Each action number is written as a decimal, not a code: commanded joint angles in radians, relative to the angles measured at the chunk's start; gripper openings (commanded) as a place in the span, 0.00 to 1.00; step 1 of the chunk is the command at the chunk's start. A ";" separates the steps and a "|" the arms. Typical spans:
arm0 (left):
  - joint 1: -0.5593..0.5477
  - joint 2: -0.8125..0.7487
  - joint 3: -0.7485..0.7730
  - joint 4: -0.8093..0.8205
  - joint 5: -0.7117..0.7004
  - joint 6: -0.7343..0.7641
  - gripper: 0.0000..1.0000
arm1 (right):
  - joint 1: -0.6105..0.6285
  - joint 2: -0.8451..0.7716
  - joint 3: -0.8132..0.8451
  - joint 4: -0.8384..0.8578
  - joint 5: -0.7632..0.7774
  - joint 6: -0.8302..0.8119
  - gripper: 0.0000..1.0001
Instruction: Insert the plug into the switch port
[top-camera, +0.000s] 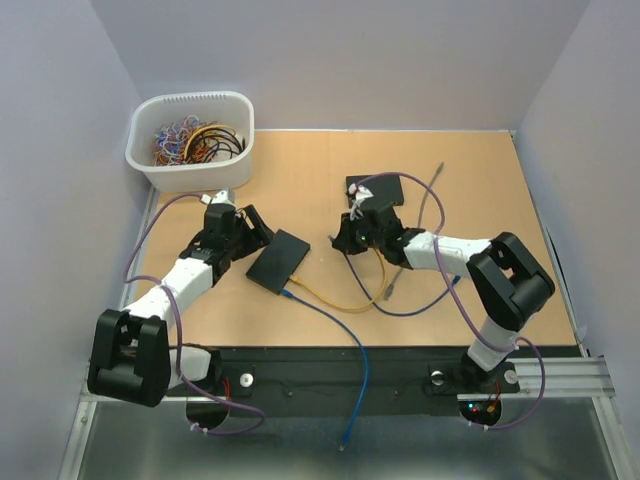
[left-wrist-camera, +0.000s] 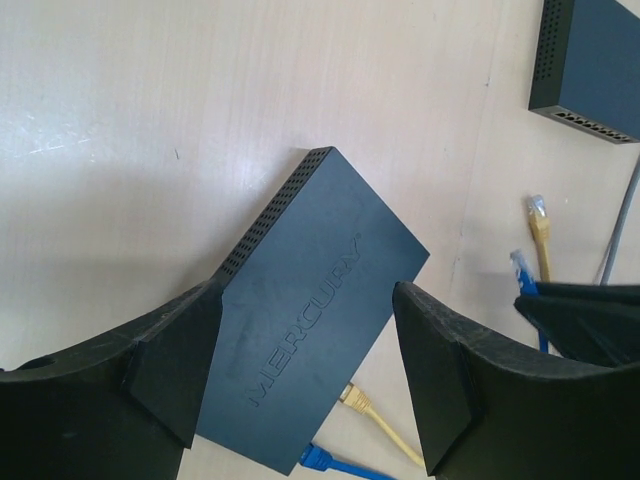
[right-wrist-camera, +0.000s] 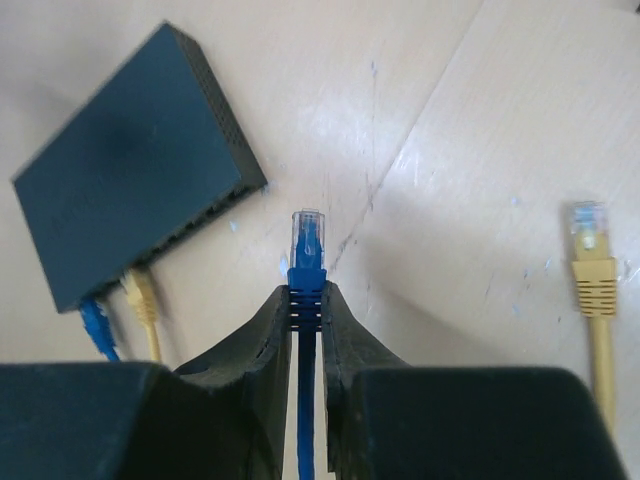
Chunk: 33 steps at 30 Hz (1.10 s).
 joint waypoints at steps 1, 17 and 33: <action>0.006 0.054 -0.015 0.086 0.036 -0.014 0.80 | 0.087 -0.052 -0.057 0.016 0.130 -0.133 0.00; 0.008 0.216 -0.010 0.191 0.036 -0.017 0.79 | 0.236 -0.012 -0.049 0.045 0.177 -0.193 0.00; 0.008 0.255 -0.045 0.252 0.089 -0.017 0.76 | 0.316 0.094 0.047 0.068 0.189 -0.245 0.01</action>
